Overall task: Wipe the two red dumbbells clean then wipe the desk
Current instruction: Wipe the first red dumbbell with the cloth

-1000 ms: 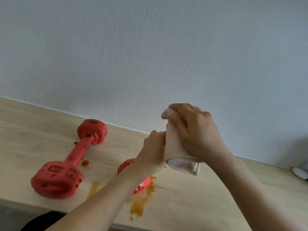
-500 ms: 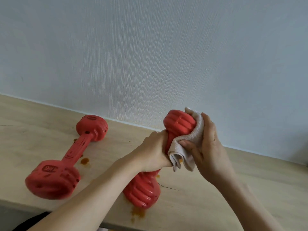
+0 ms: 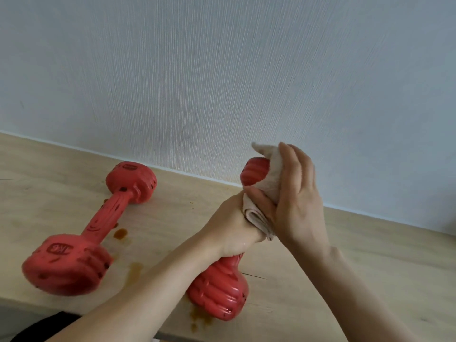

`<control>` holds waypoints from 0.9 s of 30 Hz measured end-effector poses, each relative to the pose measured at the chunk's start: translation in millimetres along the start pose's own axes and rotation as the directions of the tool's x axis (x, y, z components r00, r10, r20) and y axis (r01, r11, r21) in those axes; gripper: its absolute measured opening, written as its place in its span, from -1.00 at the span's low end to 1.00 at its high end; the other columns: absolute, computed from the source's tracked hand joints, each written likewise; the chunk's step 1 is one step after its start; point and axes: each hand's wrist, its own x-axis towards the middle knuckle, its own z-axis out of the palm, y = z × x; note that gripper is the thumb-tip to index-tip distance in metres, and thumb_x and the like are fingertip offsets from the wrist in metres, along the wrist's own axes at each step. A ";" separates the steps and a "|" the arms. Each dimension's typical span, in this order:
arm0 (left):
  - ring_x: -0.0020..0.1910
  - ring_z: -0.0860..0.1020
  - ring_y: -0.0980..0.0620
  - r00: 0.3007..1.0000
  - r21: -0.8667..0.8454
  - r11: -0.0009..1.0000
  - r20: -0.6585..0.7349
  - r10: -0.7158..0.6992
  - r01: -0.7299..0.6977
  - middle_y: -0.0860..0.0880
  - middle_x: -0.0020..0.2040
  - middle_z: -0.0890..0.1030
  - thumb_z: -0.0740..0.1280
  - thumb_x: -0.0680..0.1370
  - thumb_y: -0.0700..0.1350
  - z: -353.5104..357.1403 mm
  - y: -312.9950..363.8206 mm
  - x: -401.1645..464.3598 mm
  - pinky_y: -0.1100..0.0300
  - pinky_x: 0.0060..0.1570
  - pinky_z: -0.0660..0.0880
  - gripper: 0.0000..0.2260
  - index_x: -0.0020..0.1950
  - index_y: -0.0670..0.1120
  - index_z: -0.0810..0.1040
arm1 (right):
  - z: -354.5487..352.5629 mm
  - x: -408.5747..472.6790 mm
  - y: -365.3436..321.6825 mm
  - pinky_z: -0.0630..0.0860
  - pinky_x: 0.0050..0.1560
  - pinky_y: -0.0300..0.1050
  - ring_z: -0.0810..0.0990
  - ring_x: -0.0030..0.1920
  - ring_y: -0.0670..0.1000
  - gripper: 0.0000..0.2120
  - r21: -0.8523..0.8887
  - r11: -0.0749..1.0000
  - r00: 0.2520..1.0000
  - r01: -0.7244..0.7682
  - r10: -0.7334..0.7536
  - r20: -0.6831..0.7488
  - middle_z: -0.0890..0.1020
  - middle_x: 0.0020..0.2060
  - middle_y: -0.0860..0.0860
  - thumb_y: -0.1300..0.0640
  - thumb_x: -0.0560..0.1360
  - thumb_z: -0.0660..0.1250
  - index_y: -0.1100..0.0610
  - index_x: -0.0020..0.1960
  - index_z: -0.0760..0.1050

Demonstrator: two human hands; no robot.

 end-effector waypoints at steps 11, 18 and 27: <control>-0.38 0.31 0.11 0.996 -0.044 0.995 0.019 -0.086 0.087 0.02 -0.37 0.35 0.35 0.25 -0.29 -2.4 -6.7 1.4 0.18 -0.36 0.25 -0.81 -0.22 -0.15 0.39 | 8.8 -24.7 34.7 0.22 0.43 -0.06 0.24 0.43 0.05 -0.24 0.367 0.914 0.979 -0.173 0.118 0.168 0.26 0.41 0.20 -0.09 0.50 0.28 0.31 0.45 0.02; -0.38 0.39 0.04 0.992 -0.092 0.987 0.006 -0.130 0.130 -0.06 -0.38 0.44 0.30 0.29 -0.40 -1.7 -7.7 0.5 0.13 -0.34 0.30 -0.89 -0.25 -0.25 0.44 | 7.4 -15.1 4.1 0.17 0.43 -0.09 0.16 0.39 -0.07 -0.13 0.297 0.870 0.907 -0.394 0.315 0.280 0.20 0.40 0.05 -0.29 0.40 0.19 0.14 0.51 -0.03; -0.48 0.30 0.15 0.992 -0.078 0.991 0.071 -0.100 0.105 0.10 -0.47 0.34 0.31 0.25 -0.27 -2.9 -4.4 -5.0 0.26 -0.46 0.24 -0.84 -0.31 -0.10 0.35 | -11.4 -17.4 36.4 0.34 0.29 -0.33 0.36 0.35 -0.22 -0.19 0.542 0.724 0.880 -0.426 0.193 0.434 0.36 0.35 -0.22 -0.19 0.24 0.49 -0.14 0.35 0.13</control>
